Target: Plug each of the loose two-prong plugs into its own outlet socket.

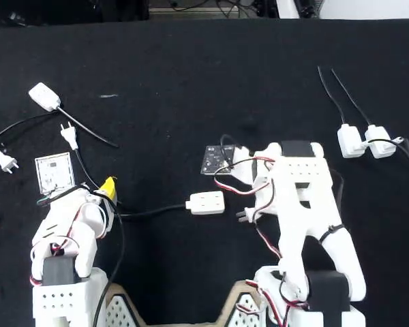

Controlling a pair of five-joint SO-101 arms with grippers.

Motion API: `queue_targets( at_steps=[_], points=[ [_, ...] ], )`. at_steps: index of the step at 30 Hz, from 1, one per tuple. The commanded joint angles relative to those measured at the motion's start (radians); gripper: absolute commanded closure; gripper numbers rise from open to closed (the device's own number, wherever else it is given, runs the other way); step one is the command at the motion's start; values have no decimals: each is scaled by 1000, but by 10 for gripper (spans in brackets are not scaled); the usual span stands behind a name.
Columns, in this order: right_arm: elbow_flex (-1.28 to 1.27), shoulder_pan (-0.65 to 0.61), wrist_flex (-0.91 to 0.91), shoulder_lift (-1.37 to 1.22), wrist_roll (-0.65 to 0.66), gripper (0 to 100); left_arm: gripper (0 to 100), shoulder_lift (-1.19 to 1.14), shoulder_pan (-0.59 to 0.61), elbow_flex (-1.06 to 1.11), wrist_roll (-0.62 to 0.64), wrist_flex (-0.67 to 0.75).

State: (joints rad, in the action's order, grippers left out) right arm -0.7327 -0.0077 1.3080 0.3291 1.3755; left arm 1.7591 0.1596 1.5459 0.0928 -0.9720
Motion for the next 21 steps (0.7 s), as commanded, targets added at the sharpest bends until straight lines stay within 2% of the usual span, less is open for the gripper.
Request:
queue_targets(
  at_steps=[1, 13, 16, 21],
  points=[
    [5, 26, -64, -41, 31, 868, 805, 11, 5, -5, -6, 17],
    [61, 34, -68, -251, 97, 868, 805, 11, 7, -7, -6, 17],
    [61, 37, -68, -257, 163, 868, 805, 11, 7, -7, -8, 17],
    [64, 124, -72, -257, 362, 868, 805, 11, 7, -7, -8, 17]
  ],
)
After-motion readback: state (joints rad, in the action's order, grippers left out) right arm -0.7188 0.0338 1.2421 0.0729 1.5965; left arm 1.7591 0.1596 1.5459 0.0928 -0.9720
